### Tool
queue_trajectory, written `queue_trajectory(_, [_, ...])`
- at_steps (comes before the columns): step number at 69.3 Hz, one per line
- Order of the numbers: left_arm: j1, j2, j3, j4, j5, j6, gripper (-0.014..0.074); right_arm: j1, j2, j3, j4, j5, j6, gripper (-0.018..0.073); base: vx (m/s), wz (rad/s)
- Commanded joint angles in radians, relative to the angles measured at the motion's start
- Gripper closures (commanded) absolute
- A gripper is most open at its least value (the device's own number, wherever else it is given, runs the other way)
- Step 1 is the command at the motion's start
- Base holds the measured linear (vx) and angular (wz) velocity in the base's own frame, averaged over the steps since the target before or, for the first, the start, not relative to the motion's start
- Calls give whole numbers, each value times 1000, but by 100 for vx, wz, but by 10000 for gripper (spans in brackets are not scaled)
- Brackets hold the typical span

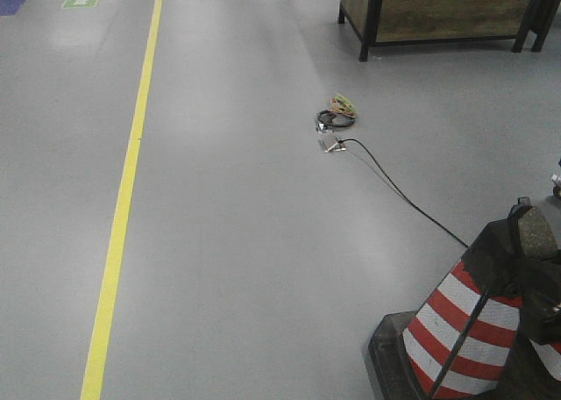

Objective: Move and align brake pads A on conveyor
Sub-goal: 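Turn the base toward the black belt conveyor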

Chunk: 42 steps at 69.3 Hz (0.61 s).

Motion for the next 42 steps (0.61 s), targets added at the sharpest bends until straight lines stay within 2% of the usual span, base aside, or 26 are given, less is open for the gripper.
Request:
queue_trajectory(1, [-5,-3,-32,1,-82,0,468,0,-3,-31,10,-82,-11,476,13,-11])
queue_trajectory(21, [-5,-3,-32,1,-82,0,468,0,-3,-31,10,-82,-11,476,11,-18])
queue_trajectory(42, [-5,-4,-32,1,-82,0,468,0,-3,-31,10,-82,-11,476,10,-38])
